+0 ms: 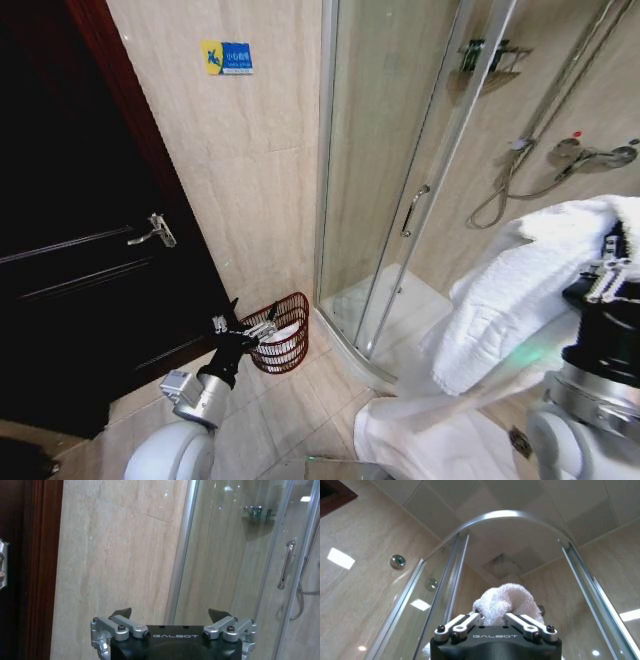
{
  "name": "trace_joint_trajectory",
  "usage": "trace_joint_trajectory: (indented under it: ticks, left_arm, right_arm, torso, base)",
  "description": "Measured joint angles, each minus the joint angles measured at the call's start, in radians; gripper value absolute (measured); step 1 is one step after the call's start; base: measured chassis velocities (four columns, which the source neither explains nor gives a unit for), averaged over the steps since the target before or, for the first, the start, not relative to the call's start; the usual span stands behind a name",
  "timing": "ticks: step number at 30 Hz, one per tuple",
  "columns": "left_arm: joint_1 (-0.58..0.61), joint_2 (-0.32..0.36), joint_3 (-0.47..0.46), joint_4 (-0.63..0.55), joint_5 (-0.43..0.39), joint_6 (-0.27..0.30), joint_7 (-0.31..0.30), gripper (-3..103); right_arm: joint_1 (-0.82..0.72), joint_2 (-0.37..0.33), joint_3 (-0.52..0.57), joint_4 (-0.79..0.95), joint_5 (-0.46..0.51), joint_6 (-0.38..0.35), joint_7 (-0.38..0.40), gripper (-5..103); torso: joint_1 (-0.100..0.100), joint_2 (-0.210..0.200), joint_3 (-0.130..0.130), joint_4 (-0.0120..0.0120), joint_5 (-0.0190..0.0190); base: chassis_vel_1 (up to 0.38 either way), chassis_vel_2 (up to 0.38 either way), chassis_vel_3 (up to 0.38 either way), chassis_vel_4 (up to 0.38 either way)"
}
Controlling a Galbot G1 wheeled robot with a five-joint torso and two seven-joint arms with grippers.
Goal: Discard the used towel into the hamper.
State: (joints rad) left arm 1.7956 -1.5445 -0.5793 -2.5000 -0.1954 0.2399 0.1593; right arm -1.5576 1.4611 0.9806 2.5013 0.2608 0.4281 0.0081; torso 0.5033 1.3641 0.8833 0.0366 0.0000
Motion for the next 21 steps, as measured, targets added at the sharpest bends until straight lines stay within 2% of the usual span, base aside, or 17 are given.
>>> trace_joint_trajectory:
  ticks: [11,21]
  left_arm:
    - [0.000,0.000,0.000,0.000,0.000,0.000,0.000,100]
    - [0.000,0.000,0.000,0.000,0.000,0.000,0.000,100]
  right_arm:
    - [0.011,-0.014,-0.006,-0.001,0.004,-0.013,-0.004,8]
    - [0.023,-0.019,-0.017,-0.001,0.006,-0.010,-0.008,8]
  torso:
    - [0.001,0.000,0.000,0.0000,0.0000]
    - [0.000,0.000,0.000,0.0000,0.0002]
  base:
    - [0.009,-0.010,-0.009,0.012]
    - [0.135,-0.134,-0.167,0.167]
